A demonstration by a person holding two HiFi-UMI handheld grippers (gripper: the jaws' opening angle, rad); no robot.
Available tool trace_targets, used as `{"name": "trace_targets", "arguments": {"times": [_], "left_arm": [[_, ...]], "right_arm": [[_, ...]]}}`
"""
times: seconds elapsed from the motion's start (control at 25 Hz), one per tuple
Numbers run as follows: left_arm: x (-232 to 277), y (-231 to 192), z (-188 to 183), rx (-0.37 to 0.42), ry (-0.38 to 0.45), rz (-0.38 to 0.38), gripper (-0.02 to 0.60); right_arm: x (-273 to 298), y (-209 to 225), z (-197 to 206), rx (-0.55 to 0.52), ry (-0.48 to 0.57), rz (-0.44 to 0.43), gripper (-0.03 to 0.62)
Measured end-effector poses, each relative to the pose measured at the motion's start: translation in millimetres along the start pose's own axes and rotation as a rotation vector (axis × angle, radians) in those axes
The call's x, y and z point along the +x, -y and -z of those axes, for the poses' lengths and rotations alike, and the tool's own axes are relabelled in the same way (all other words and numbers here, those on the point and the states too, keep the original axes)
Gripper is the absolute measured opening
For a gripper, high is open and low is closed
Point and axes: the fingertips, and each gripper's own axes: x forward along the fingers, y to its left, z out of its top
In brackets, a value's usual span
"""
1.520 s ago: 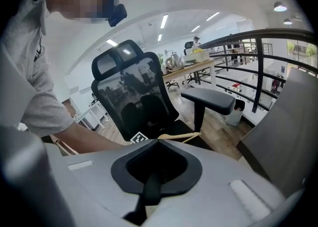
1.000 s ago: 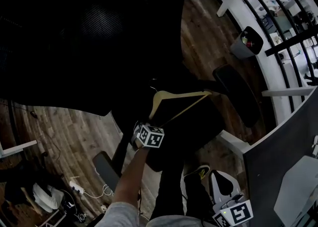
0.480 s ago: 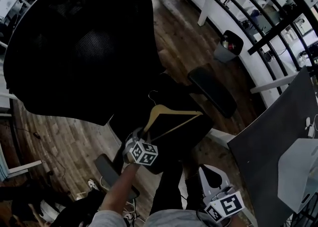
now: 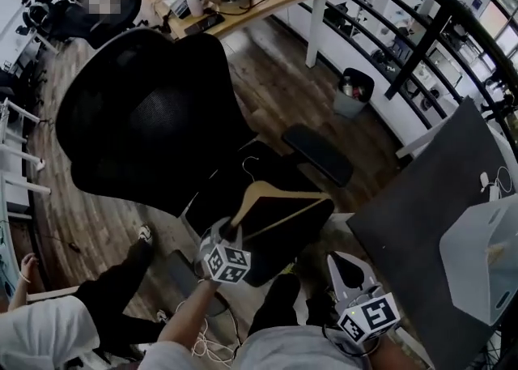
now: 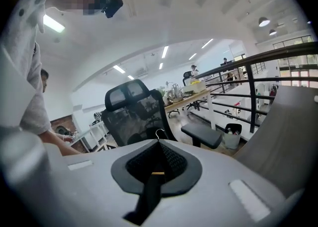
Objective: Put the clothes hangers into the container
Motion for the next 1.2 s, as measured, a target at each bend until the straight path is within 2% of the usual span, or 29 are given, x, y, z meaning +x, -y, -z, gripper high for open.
{"name": "trace_targets", "arguments": {"times": [0.28,0.44,0.6,0.76,0.96,1.08,1.2], "left_arm": [[-86,1,-45,-0.007,0.092,-0.069,0.089],[-126,4,-94,0.023,0.176,-0.091,0.089],[-160,28,-155,0.039,0.262,-0.065,0.091],[-192,78,-237,0.096,0.381,0.001,0.092],[-242,166,-358,0.199,0.583,0.155,0.094],[-270,217,-402,0.252,0.653,0.248,0.094],[-289,273,-441,0.356,0.710,0.322,0.094]], "right_arm": [[-60,12,-40,-0.045,0.102,0.008,0.000],[-105,30,-56,-0.053,0.167,0.047,0.000],[-160,54,-73,-0.051,0.247,0.110,0.000],[-222,87,-82,-0.053,0.319,0.191,0.000],[-318,129,-84,-0.052,0.405,0.368,0.000],[-361,143,-77,-0.038,0.434,0.436,0.000],[-400,154,-66,-0.024,0.459,0.511,0.000]]}}
